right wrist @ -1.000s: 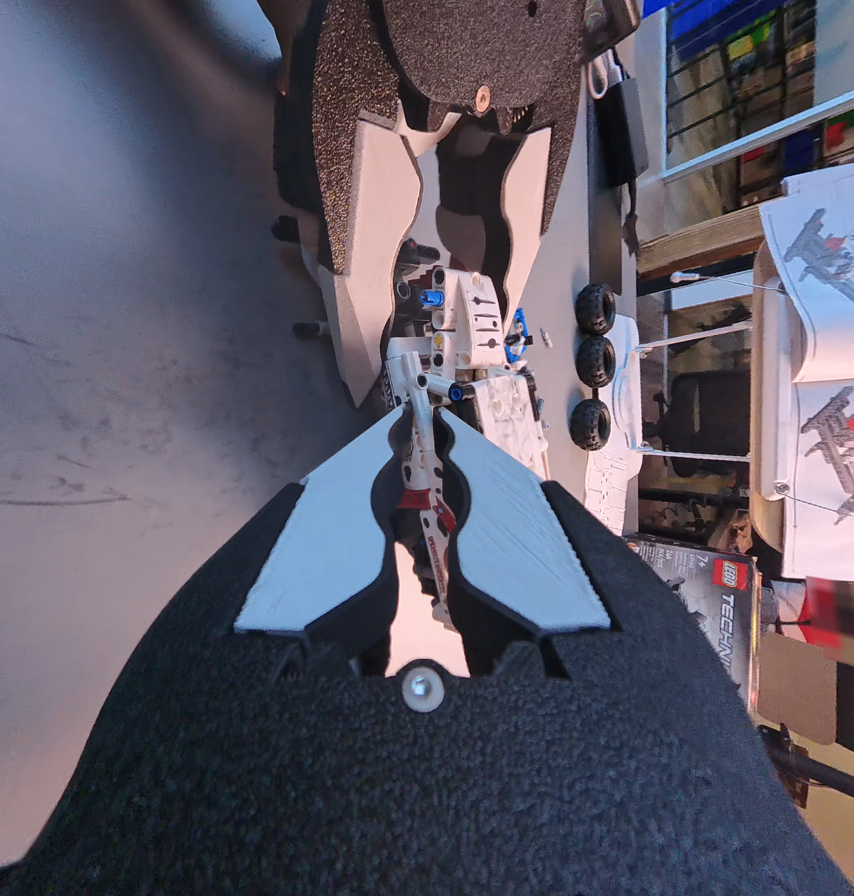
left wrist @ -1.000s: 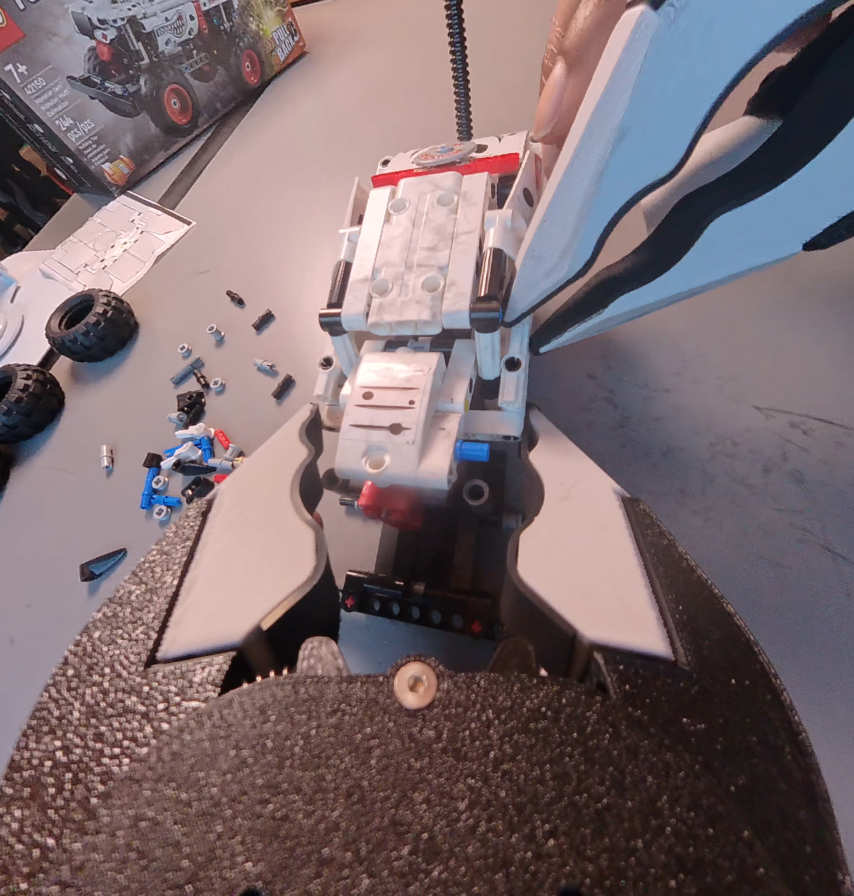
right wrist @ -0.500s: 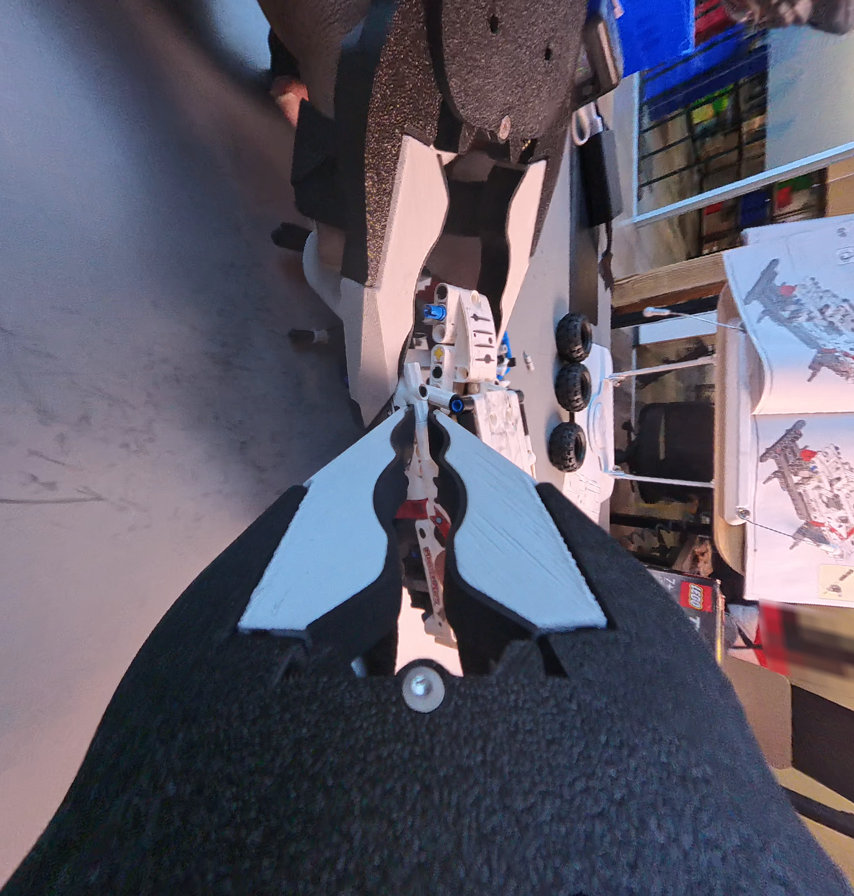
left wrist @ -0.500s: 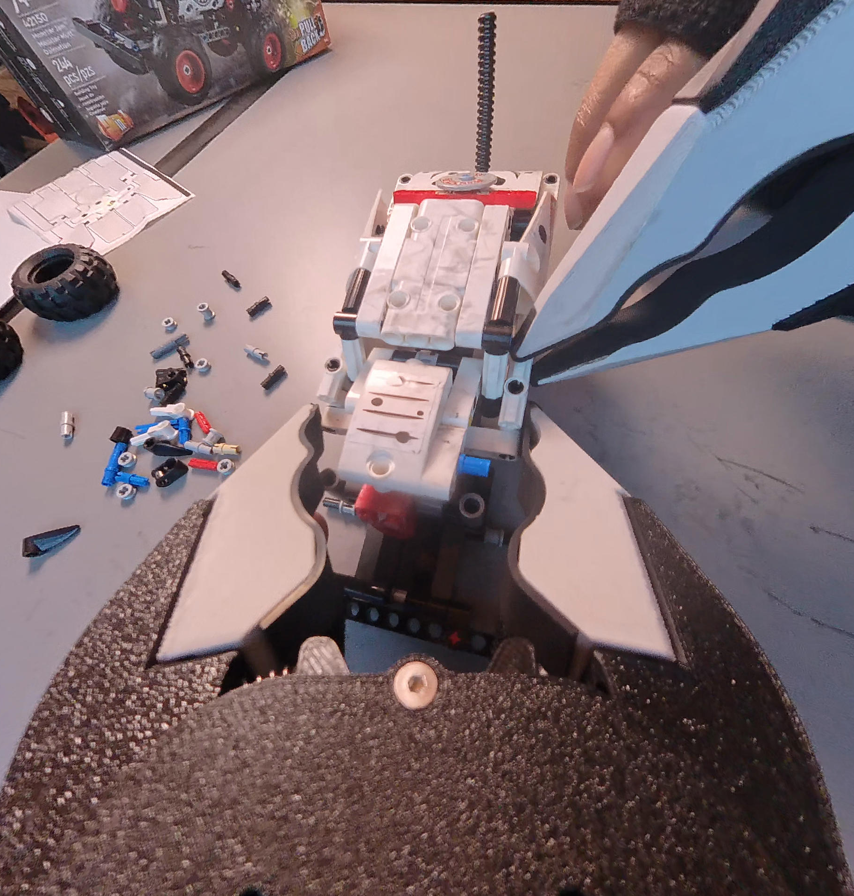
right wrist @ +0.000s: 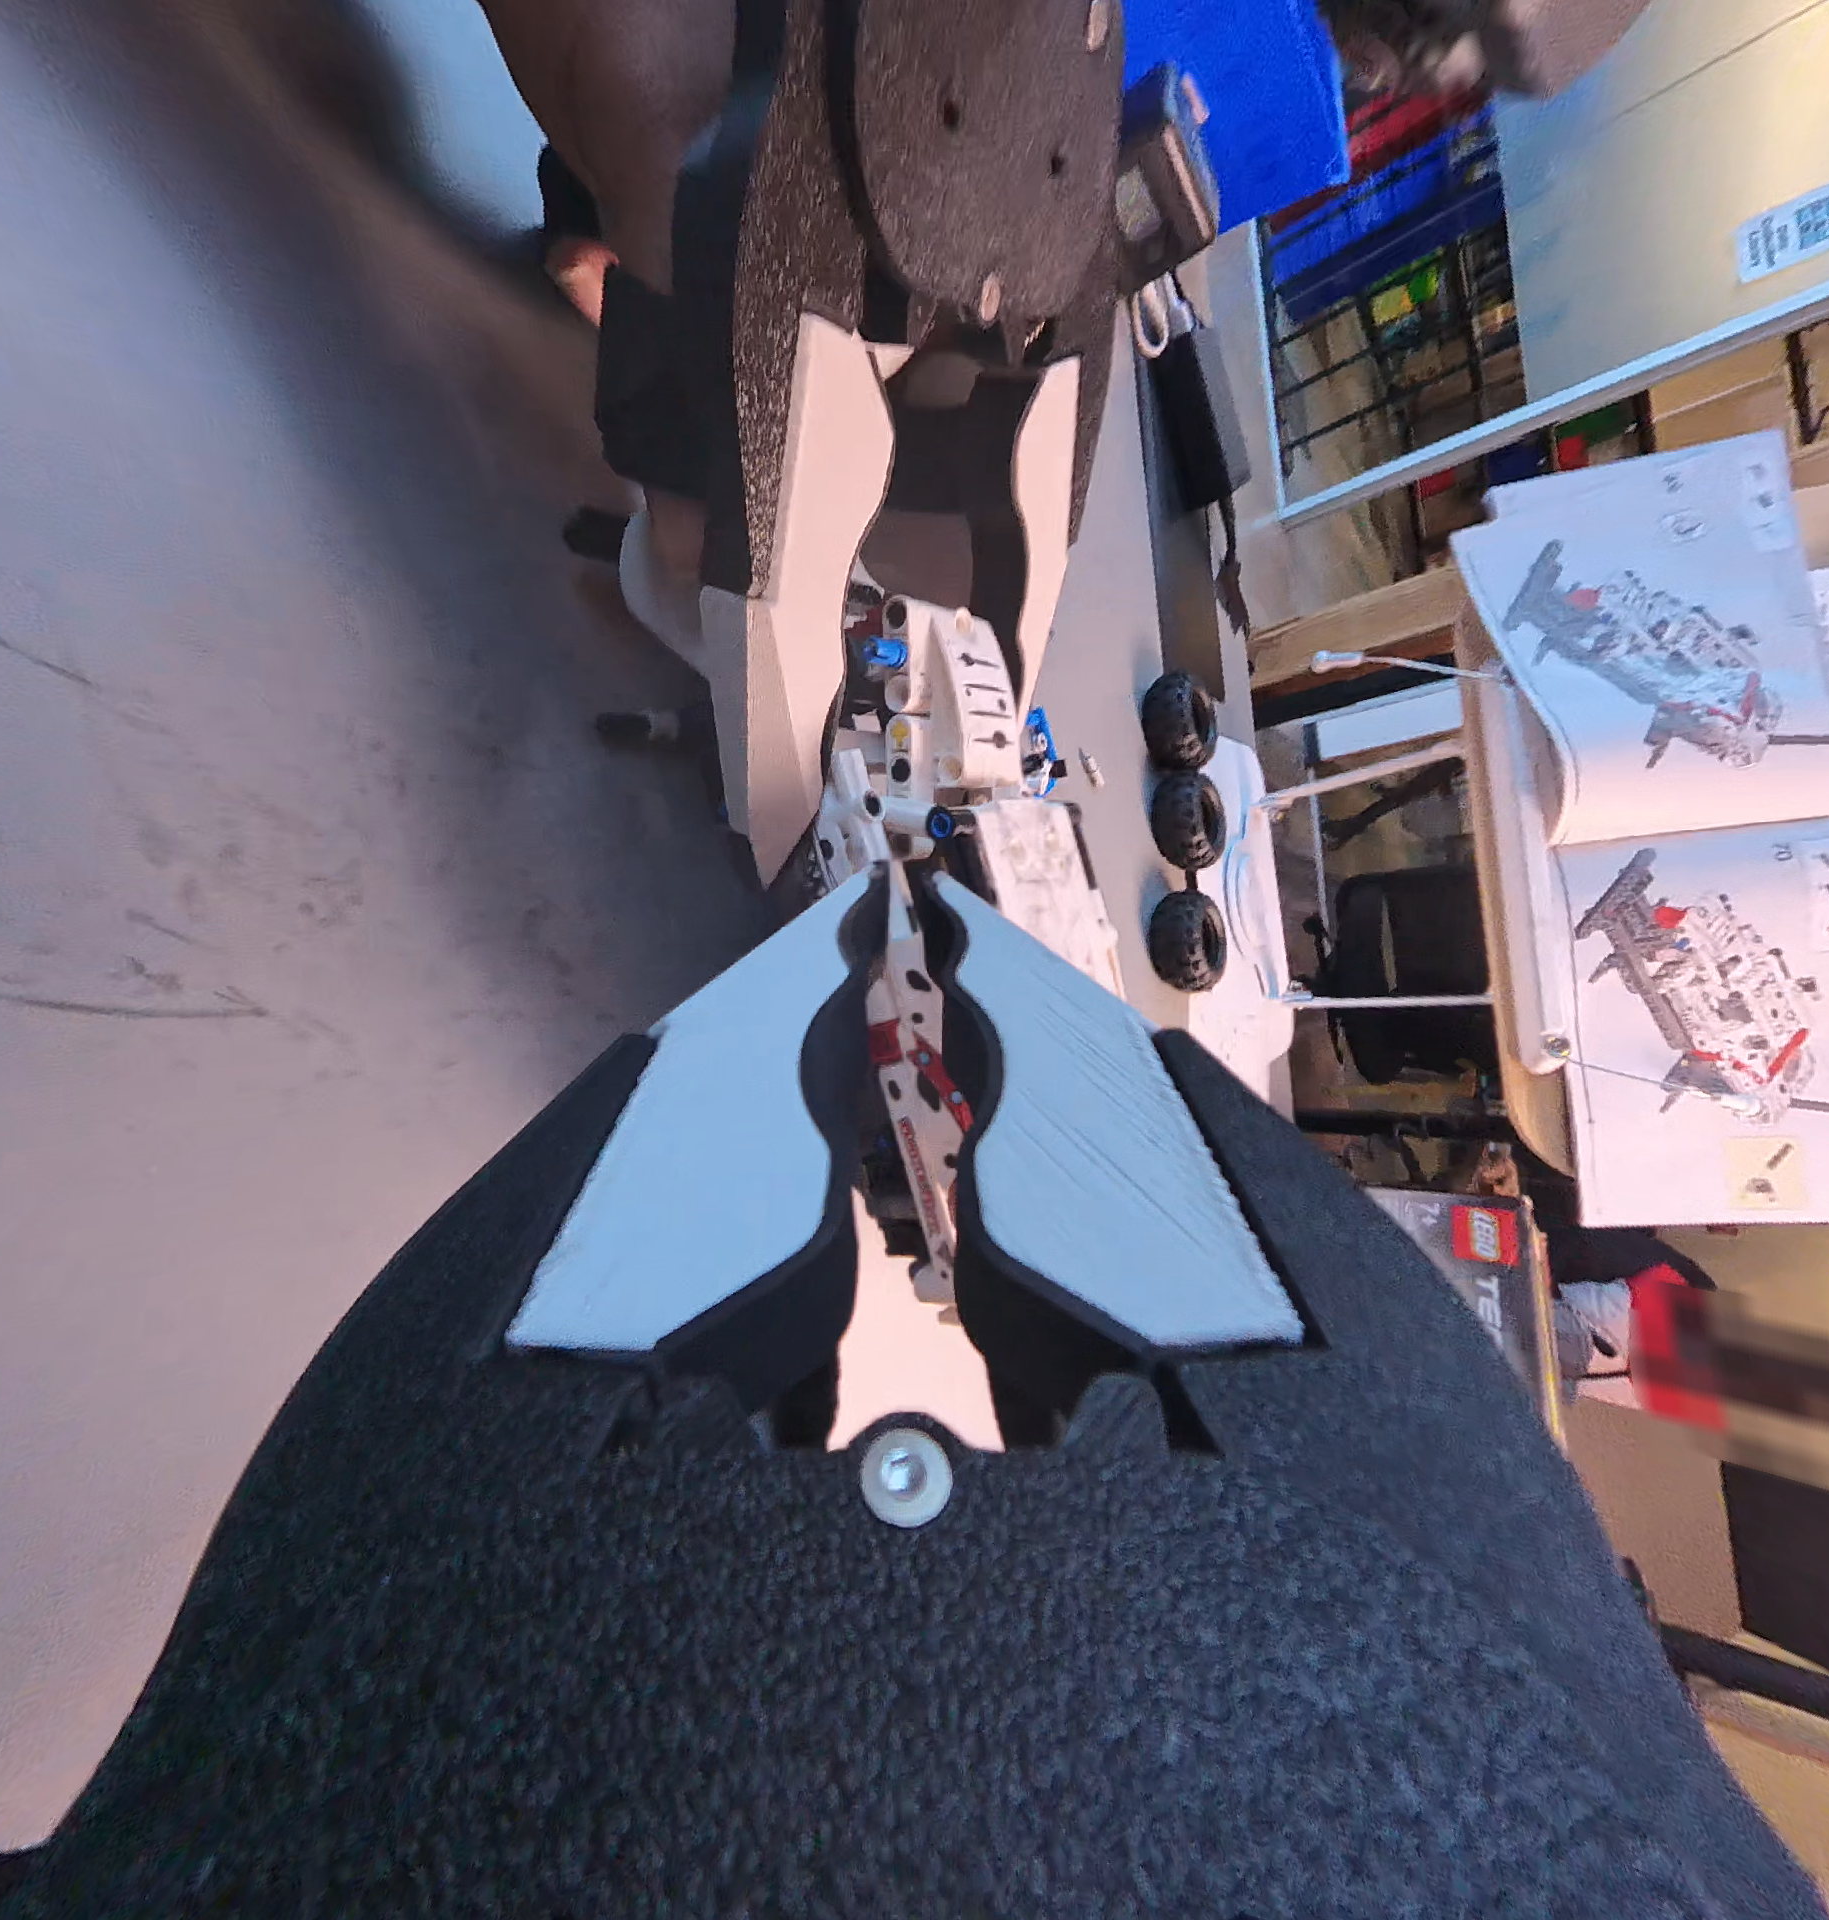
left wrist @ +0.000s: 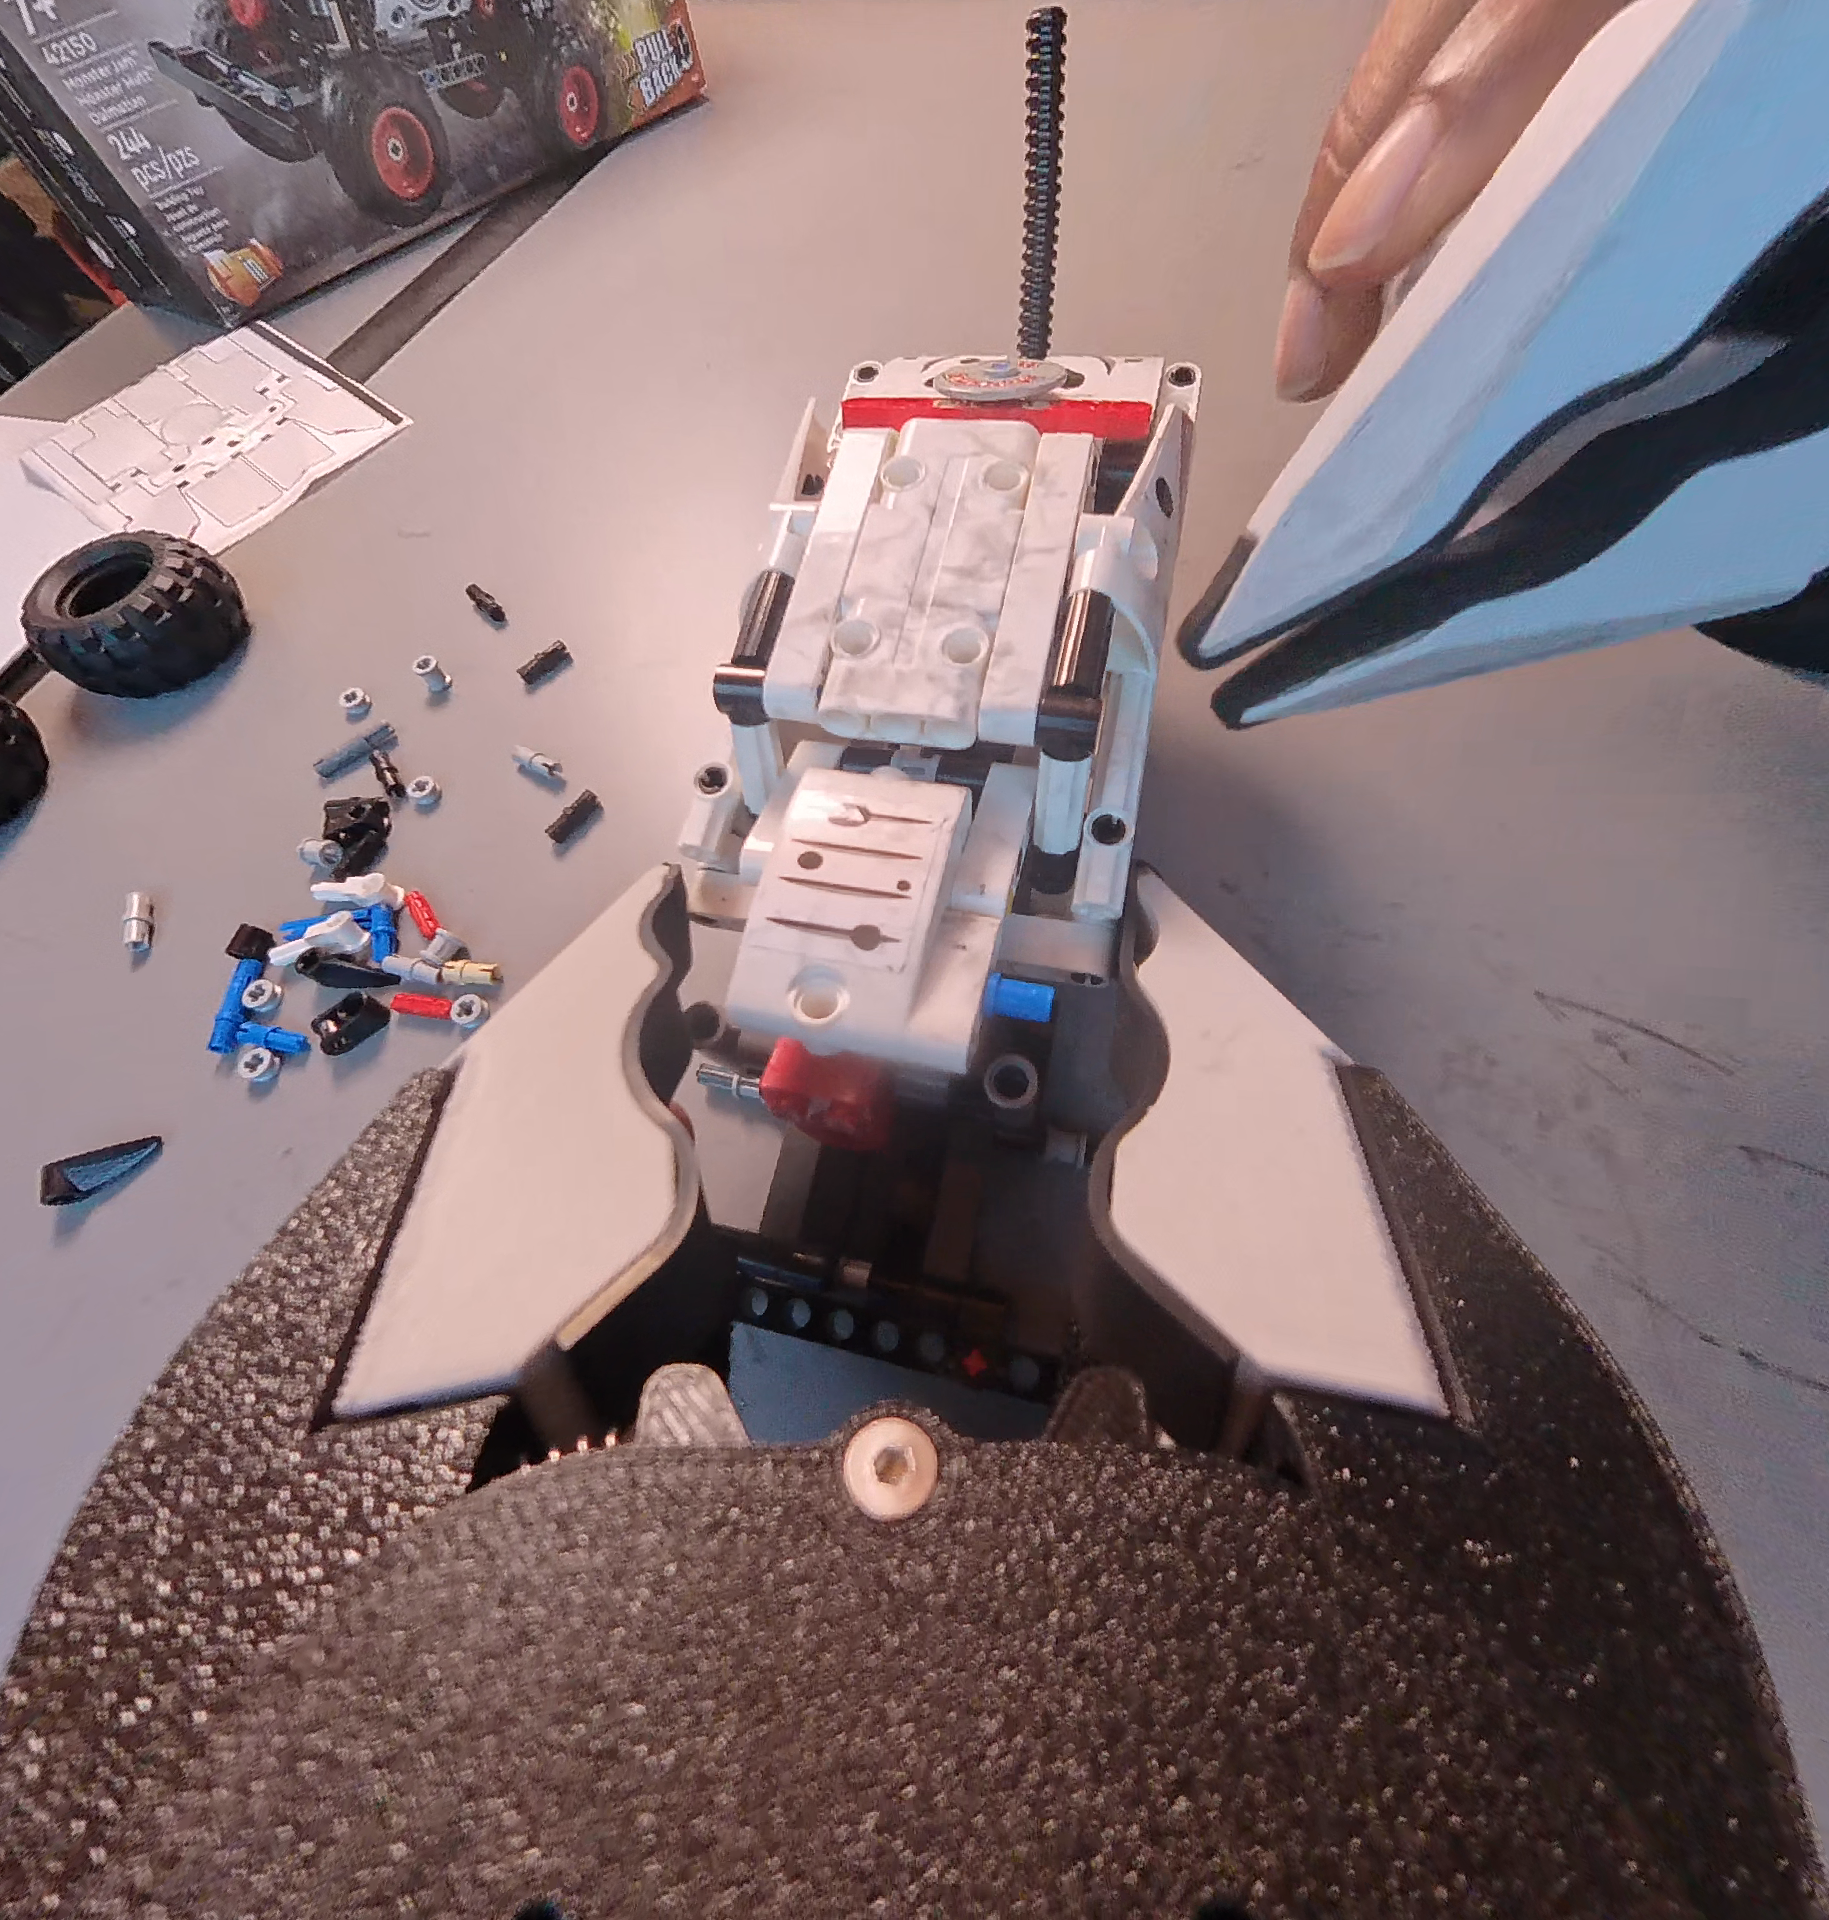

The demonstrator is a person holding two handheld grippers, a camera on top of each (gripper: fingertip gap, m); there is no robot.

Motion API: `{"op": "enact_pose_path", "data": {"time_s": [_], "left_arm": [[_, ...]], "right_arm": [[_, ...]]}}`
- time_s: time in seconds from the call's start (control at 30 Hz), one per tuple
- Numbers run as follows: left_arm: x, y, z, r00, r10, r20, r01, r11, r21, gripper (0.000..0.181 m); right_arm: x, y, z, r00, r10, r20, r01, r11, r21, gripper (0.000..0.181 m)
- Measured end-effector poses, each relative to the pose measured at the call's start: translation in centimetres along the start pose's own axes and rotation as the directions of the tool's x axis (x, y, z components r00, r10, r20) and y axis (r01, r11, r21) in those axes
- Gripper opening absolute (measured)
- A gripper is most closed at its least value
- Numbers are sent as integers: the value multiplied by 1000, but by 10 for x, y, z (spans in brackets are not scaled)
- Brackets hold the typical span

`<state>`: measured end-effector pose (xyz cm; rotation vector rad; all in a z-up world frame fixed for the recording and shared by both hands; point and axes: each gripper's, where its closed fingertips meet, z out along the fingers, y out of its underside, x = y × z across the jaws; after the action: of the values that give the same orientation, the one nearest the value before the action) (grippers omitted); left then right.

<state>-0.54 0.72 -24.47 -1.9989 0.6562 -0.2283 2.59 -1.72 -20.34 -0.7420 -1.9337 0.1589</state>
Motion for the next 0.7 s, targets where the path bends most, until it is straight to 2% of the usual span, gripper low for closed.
{"op": "enact_pose_path", "data": {"time_s": [0.07, 0.17, 0.33, 0.5, 0.57, 0.7], "left_arm": [[0, 0, 0, 1000, -3, 3, 3, 1000, 0, 82], [0, 0, 0, 1000, -6, 6, 6, 1000, -1, 82], [1, 0, -1, 1000, 13, 16, -13, 1000, 0, 81], [2, 0, -1, 999, 20, 32, -20, 1000, -2, 81], [1, 0, -1, 999, 8, 36, -8, 1000, -2, 81], [-1, 1, 0, 1000, -13, 28, 13, 1000, -3, 81]], "right_arm": [[-2, 7, 7, 1000, 1, 24, 1, 999, -50, 13], [-4, 8, 13, 997, -33, 67, 40, 995, -94, 12], [-11, 8, 17, 965, -92, 246, 133, 979, -157, 11], [-12, 6, 16, 911, -109, 398, 172, 977, -127, 5], [-10, 4, 16, 915, -59, 399, 110, 988, -107, 3], [-7, 3, 17, 952, -15, 306, 35, 998, -60, 2]]}}
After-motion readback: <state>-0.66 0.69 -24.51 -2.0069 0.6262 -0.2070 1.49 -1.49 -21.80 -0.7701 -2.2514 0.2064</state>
